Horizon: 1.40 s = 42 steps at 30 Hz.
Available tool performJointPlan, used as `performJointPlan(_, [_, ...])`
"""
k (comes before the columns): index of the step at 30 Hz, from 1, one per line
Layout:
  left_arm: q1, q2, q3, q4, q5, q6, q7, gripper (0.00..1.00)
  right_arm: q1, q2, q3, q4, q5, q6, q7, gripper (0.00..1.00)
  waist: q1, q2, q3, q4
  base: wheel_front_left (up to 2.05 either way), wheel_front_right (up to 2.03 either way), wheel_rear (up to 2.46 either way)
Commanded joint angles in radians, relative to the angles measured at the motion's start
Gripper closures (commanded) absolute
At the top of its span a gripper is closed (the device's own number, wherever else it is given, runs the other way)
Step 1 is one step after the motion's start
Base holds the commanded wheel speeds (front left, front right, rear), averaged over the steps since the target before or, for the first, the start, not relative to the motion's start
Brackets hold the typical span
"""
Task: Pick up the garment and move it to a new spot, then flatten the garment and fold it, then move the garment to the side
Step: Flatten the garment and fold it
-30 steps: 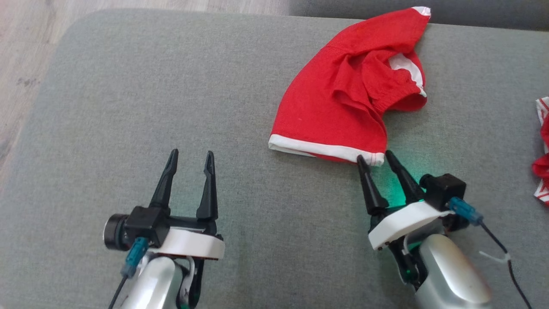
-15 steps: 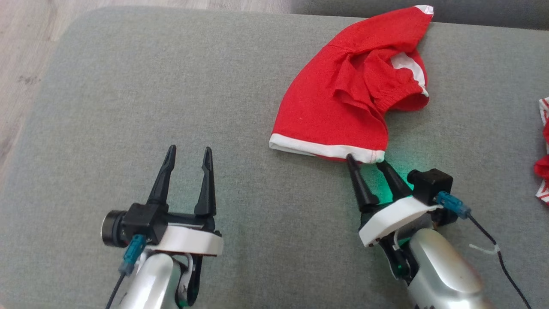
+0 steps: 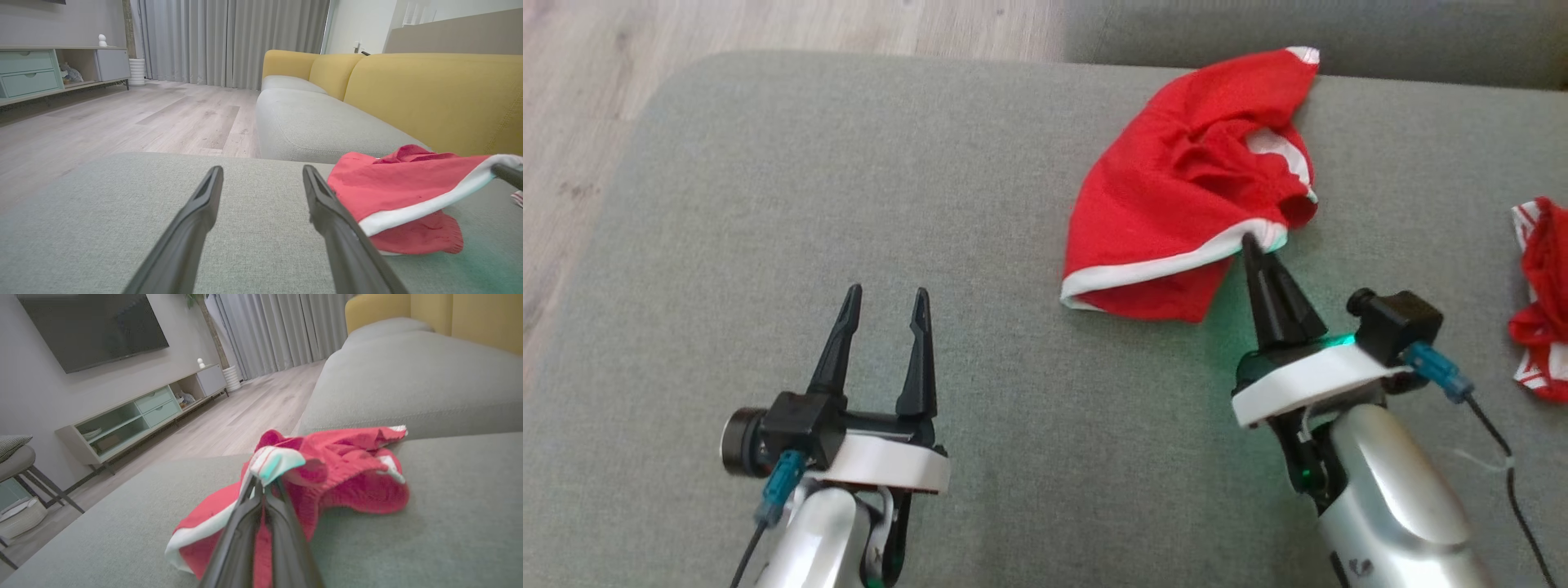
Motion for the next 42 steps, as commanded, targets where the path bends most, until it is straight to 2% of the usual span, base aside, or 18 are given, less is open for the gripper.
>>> performJointPlan(1, [-0.013, 0.002, 0.043, -0.026, 0.001, -0.004, -0.009, 0.0, -0.014, 0.003, 0.009, -0.05, -0.021, -0.001, -0.012, 1.0, 0.0, 0.0, -0.015, -0.002, 0.0, 0.0, 0.0])
performJointPlan(5, [-0.004, -0.001, 0.04, -0.023, -0.002, -0.005, -0.009, 0.0, -0.064, 0.003, 0.01, -0.09, -0.062, -0.001, 0.019, 1.0, 0.0, 0.0, -0.04, 0.0, 0.0, 0.0, 0.0])
performJointPlan(9, [0.001, -0.003, 0.031, -0.025, -0.004, -0.006, -0.01, 0.0, -0.189, 0.002, 0.065, -0.105, -0.131, -0.001, 0.096, 1.0, 0.0, 0.0, -0.06, 0.015, 0.0, 0.0, 0.0])
performJointPlan(14, [0.009, -0.005, 0.026, -0.02, -0.012, -0.005, -0.01, 0.0, -0.405, 0.002, 0.15, -0.04, -0.102, -0.001, 0.149, 1.0, 0.0, 0.0, -0.087, 0.044, 0.0, 0.0, 0.0])
performJointPlan(20, [0.024, -0.006, 0.04, -0.026, -0.032, 0.009, -0.01, 0.0, -0.647, 0.002, 0.189, 0.1, -0.013, -0.001, 0.099, 1.0, 0.0, 0.0, -0.12, 0.061, 0.0, 0.0, 0.0])
performJointPlan(23, [0.024, -0.006, 0.049, -0.031, -0.03, 0.012, -0.01, 0.0, -0.712, 0.002, 0.183, 0.147, 0.015, -0.001, 0.064, 1.0, 0.0, 0.0, -0.127, 0.058, 0.0, 0.0, 0.0])
performJointPlan(27, [0.026, -0.006, 0.071, -0.04, -0.023, 0.016, -0.01, 0.0, -0.792, 0.002, 0.113, 0.238, 0.022, -0.001, 0.01, 1.0, 0.0, 0.0, -0.142, 0.045, 0.0, 0.0, 0.0])
performJointPlan(31, [0.039, -0.002, 0.099, -0.054, -0.019, 0.017, -0.01, 0.0, -0.748, 0.001, 0.047, 0.297, -0.008, -0.001, -0.006, 1.0, 0.0, 0.0, -0.144, 0.013, 0.0, 0.0, 0.0])
performJointPlan(36, [0.053, 0.003, 0.117, -0.062, -0.01, 0.008, -0.01, 0.0, -0.521, -0.007, -0.044, 0.301, -0.034, -0.001, -0.011, 1.0, 0.0, 0.0, -0.145, -0.033, 0.0, 0.0, 0.0])
performJointPlan(39, [0.055, 0.004, 0.125, -0.065, -0.005, 0.005, -0.01, 0.0, -0.331, -0.004, -0.122, 0.251, -0.049, -0.001, -0.011, 1.0, 0.0, 0.0, -0.142, -0.06, 0.0, 0.0, 0.0])
performJointPlan(42, [0.053, 0.005, 0.131, -0.069, 0.0, 0.002, -0.01, 0.0, -0.137, 0.0, -0.188, 0.143, -0.057, -0.001, -0.011, 1.0, 0.0, 0.0, -0.136, -0.089, 0.0, 0.0, 0.0])
